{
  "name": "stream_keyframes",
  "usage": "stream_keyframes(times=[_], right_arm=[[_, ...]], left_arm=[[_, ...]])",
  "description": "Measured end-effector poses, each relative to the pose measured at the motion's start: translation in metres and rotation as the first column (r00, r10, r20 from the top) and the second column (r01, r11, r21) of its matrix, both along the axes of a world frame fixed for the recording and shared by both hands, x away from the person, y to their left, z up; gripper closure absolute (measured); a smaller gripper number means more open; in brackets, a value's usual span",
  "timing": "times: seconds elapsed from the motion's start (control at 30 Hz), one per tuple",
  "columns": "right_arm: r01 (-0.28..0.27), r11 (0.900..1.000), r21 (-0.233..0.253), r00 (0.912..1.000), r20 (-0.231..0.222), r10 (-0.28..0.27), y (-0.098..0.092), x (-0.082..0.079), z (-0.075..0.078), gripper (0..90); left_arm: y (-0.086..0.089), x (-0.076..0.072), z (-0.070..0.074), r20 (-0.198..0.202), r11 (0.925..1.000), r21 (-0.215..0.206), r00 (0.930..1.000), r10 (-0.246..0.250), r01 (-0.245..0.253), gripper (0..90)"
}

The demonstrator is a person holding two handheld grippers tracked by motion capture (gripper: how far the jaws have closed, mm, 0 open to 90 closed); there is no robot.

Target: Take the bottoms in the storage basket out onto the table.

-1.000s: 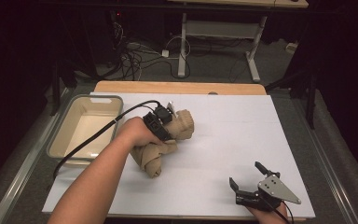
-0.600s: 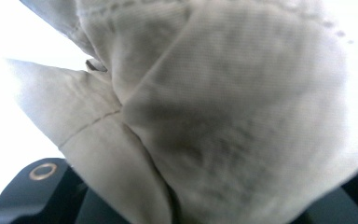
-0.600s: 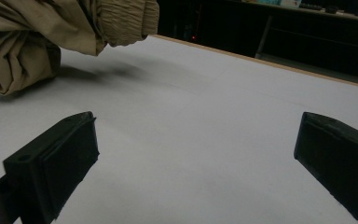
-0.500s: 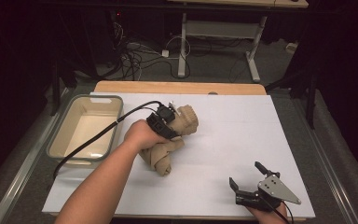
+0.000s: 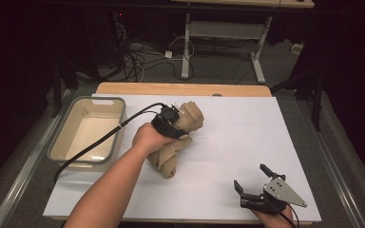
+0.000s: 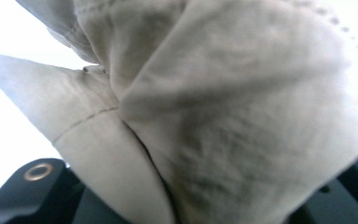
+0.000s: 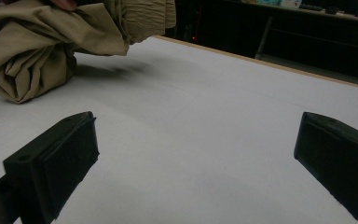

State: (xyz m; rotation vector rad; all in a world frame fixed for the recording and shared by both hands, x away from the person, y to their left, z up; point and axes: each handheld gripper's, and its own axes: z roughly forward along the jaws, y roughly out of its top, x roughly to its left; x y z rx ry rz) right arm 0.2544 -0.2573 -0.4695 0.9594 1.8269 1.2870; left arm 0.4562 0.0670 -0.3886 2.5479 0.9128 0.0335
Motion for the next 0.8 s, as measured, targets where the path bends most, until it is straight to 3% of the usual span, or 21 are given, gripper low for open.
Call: stream_keyframes(times=[0.1, 0.27, 0.53, 0.8], right_arm=[[0.001, 1.0, 0.002, 1.0, 0.001, -0.001, 0.0, 0.0, 0.0, 0.5], [0.0, 1.0, 0.002, 1.0, -0.001, 0.0, -0.001, 0.001, 0.0, 0.5], [-0.001, 1.0, 0.001, 1.0, 0.002, 0.001, -0.001, 0.002, 0.0, 0.5], [0.004, 1.0, 0.004, 1.0, 0.001, -0.004, 0.0, 0.003, 0.0, 0.6]], left_arm=[[0.0, 0.001, -0.002, 0.03, 0.9987, -0.044, 0.9992, 0.028, -0.027, 61.7], [0.0, 0.005, -0.006, 0.048, 0.9957, -0.078, 0.9974, 0.053, -0.049, 58.5], [-0.005, 0.007, -0.015, 0.065, 0.9925, -0.106, 0.9955, 0.069, -0.061, 48.1], [-0.01, 0.012, -0.03, 0.077, 0.9891, -0.131, 0.994, 0.077, -0.067, 30.8]])
